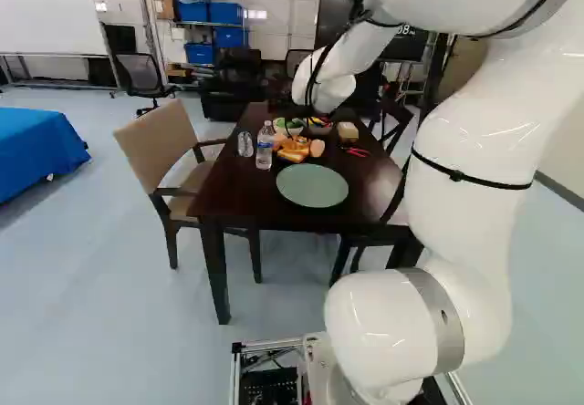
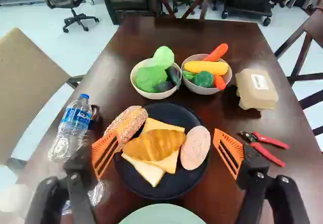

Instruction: Move the croissant to the empty plate

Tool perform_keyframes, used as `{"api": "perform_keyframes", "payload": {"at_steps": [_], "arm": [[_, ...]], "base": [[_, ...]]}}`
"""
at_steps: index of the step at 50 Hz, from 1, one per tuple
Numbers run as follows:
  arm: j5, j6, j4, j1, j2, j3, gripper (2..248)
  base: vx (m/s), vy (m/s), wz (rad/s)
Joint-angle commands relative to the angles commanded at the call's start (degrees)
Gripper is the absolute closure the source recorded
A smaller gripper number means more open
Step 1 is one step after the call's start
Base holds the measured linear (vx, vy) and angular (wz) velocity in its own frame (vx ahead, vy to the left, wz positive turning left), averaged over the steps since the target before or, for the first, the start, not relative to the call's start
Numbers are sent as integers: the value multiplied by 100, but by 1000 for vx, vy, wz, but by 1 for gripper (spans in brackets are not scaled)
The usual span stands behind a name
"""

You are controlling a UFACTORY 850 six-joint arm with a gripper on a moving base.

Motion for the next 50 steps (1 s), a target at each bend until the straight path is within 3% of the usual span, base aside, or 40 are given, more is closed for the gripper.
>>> {"api": "perform_keyframes", "payload": {"at_steps": [50], "arm": [[-2076,0,0,-31,-618,-1418,3]], "base": [[0,0,0]]}}
